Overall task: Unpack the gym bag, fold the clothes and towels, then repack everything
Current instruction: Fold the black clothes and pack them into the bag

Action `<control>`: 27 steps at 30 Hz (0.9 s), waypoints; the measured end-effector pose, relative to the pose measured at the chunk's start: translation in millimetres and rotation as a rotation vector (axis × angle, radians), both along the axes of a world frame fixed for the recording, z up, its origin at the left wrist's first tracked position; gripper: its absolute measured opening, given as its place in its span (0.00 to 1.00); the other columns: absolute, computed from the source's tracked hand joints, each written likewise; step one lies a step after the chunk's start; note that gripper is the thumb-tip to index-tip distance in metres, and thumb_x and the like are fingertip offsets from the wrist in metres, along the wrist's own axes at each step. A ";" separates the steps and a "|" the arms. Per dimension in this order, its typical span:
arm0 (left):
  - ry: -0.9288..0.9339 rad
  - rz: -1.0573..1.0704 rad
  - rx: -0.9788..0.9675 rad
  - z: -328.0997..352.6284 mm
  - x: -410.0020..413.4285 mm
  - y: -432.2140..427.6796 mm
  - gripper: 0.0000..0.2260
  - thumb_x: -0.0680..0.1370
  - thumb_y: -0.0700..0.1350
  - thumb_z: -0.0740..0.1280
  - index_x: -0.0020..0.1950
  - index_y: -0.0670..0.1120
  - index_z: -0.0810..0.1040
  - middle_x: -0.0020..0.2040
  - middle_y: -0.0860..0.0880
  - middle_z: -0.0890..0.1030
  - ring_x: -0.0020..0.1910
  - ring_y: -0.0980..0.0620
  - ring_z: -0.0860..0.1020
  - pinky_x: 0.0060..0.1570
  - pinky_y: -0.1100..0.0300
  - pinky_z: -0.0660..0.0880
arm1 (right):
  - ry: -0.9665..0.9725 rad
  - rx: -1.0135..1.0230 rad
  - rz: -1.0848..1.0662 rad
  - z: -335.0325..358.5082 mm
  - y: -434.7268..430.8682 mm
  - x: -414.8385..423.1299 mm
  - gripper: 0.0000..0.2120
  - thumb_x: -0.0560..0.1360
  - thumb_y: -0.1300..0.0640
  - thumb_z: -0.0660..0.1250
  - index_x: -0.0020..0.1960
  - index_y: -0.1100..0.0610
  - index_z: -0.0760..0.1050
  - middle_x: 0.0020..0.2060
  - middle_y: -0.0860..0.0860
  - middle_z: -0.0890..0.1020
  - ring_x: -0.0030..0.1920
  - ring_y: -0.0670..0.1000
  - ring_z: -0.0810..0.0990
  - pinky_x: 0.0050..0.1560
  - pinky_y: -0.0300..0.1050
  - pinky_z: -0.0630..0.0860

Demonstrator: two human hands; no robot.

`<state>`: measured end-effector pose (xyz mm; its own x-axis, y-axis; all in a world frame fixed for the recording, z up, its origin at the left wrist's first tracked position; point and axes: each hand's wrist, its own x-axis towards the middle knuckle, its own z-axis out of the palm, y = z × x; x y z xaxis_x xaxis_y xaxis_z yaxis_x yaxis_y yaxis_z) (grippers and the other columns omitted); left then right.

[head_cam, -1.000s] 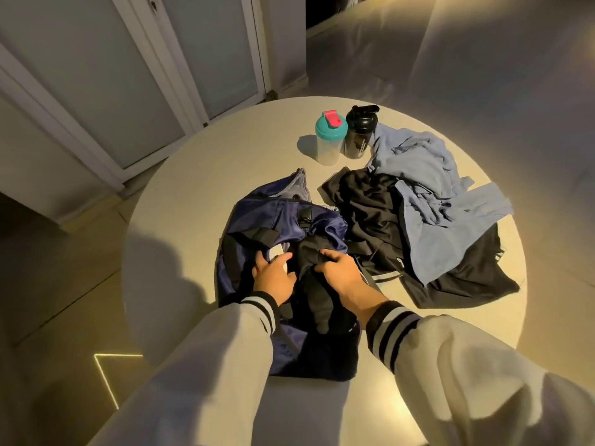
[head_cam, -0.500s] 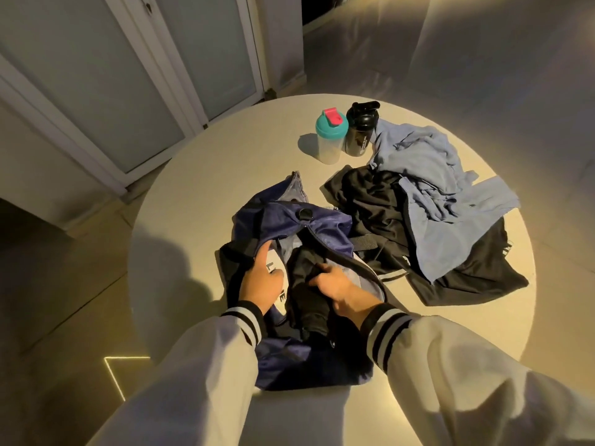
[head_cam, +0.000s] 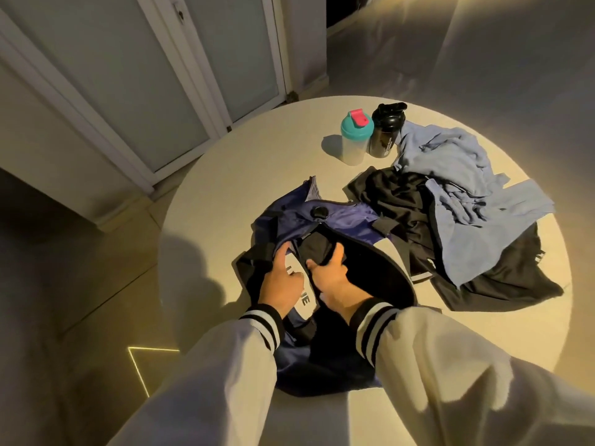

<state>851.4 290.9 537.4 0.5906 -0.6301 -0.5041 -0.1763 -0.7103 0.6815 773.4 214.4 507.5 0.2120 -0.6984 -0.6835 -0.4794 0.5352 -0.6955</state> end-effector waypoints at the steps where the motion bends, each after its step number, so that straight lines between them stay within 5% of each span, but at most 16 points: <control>1: -0.006 -0.013 0.006 0.0 -0.3 0.1 0.32 0.79 0.41 0.61 0.79 0.63 0.57 0.41 0.45 0.78 0.35 0.46 0.77 0.33 0.57 0.70 | -0.004 -0.044 0.031 -3.3 5.1 -2.7 0.37 0.80 0.51 0.67 0.79 0.39 0.47 0.72 0.61 0.66 0.65 0.65 0.73 0.55 0.51 0.75; 5: -0.021 -0.067 0.024 1.6 -0.4 1.3 0.33 0.79 0.41 0.61 0.80 0.63 0.54 0.41 0.45 0.77 0.36 0.47 0.77 0.33 0.56 0.69 | 0.002 -0.134 0.147 -13.4 8.3 -7.5 0.28 0.81 0.57 0.65 0.78 0.45 0.60 0.55 0.63 0.82 0.44 0.56 0.81 0.40 0.47 0.77; 7: -0.027 -0.095 0.036 1.3 -1.5 2.4 0.33 0.80 0.42 0.61 0.79 0.64 0.53 0.43 0.44 0.78 0.38 0.45 0.78 0.36 0.54 0.72 | -0.065 -0.053 0.098 -9.2 6.4 -4.1 0.30 0.81 0.59 0.64 0.80 0.47 0.57 0.62 0.59 0.80 0.50 0.55 0.81 0.50 0.48 0.81; 11: -0.075 -0.184 0.050 -3.2 -3.6 5.3 0.34 0.81 0.43 0.61 0.79 0.66 0.49 0.47 0.44 0.79 0.43 0.45 0.79 0.45 0.51 0.78 | -0.419 0.268 -0.215 0.9 3.8 13.2 0.35 0.84 0.60 0.58 0.81 0.41 0.42 0.74 0.56 0.69 0.68 0.59 0.74 0.67 0.61 0.73; 16: -0.159 -0.294 0.075 -10.7 -3.0 7.4 0.35 0.80 0.43 0.62 0.79 0.67 0.48 0.66 0.42 0.74 0.54 0.41 0.79 0.56 0.45 0.79 | -0.317 0.229 -0.079 13.3 7.0 2.5 0.28 0.86 0.55 0.55 0.82 0.45 0.47 0.74 0.54 0.69 0.70 0.57 0.71 0.60 0.45 0.68; 18: -0.208 -0.314 0.090 -13.1 -5.8 8.1 0.34 0.81 0.42 0.62 0.80 0.66 0.50 0.76 0.42 0.65 0.64 0.39 0.76 0.60 0.46 0.77 | -0.169 0.076 -0.027 9.3 8.5 -6.5 0.27 0.84 0.54 0.58 0.81 0.46 0.54 0.67 0.53 0.75 0.60 0.54 0.76 0.60 0.46 0.72; 21: -0.268 -0.337 0.099 -18.5 -11.7 9.1 0.33 0.81 0.39 0.60 0.80 0.63 0.53 0.78 0.43 0.58 0.70 0.39 0.70 0.65 0.44 0.74 | 0.052 -0.307 0.159 7.4 9.8 -20.4 0.21 0.82 0.56 0.61 0.75 0.54 0.67 0.67 0.56 0.76 0.63 0.57 0.77 0.64 0.50 0.74; 24: -0.336 -0.323 0.081 -19.7 -15.0 9.5 0.29 0.81 0.37 0.59 0.80 0.58 0.60 0.75 0.45 0.60 0.72 0.41 0.65 0.69 0.46 0.70 | 0.123 -0.695 0.224 17.6 9.2 -36.7 0.14 0.79 0.61 0.63 0.64 0.57 0.76 0.59 0.57 0.77 0.60 0.59 0.76 0.60 0.51 0.74; 27: -0.429 -0.312 0.080 -10.9 -11.7 8.9 0.27 0.81 0.35 0.59 0.79 0.54 0.64 0.73 0.45 0.63 0.72 0.42 0.63 0.70 0.48 0.68 | 0.240 -1.105 0.278 26.3 6.3 -47.3 0.18 0.72 0.64 0.70 0.62 0.59 0.79 0.65 0.62 0.73 0.66 0.63 0.71 0.67 0.58 0.71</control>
